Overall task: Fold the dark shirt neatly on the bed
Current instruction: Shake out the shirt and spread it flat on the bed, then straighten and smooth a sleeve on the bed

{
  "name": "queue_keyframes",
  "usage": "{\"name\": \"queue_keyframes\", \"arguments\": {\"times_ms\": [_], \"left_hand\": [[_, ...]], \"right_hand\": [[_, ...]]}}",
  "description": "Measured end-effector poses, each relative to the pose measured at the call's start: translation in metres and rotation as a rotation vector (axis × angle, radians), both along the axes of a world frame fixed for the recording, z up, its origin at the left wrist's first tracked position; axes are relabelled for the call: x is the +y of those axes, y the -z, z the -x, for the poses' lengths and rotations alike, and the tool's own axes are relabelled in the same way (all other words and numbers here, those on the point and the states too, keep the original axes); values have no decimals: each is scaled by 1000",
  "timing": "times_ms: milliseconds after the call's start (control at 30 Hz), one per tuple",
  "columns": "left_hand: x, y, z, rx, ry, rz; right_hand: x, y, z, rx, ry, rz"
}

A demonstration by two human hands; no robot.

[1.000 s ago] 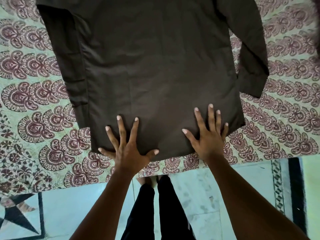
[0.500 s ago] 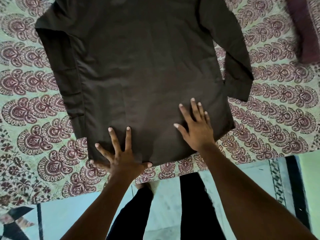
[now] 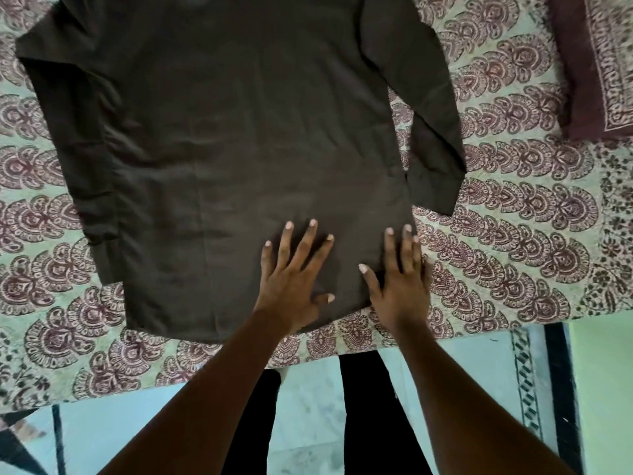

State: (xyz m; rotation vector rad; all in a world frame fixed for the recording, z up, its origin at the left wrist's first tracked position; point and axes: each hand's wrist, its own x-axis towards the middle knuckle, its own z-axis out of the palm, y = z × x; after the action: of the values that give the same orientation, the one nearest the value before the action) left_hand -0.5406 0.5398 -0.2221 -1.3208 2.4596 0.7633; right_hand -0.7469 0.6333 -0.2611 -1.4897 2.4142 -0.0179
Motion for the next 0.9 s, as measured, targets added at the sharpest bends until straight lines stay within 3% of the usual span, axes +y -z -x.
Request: {"name": "queue_keyframes", "arguments": {"times_ms": [67,200,300,400,633,800,900], "left_hand": [[-3,5,17,-15,63,-12],[-6,10,41,-61,148,-23],[-7,8,49,-111,54,-26],[-9,7,47,-170,-92,-73],[-15,13,46,-189,-133,-158],[-18,17,44,-196,-126,-190],[-19,18,45,-213,-122,-188]], "right_hand": [[12,1,6,-15,239,-16],[6,-7,13,-9,269,58],[-26,-16,17,-21,4,167],[-57,-5,31,-20,-369,133],[-110,4,67,115,-277,120],[-158,9,68,47,-694,117],[-185,11,71,55,-357,6]]}}
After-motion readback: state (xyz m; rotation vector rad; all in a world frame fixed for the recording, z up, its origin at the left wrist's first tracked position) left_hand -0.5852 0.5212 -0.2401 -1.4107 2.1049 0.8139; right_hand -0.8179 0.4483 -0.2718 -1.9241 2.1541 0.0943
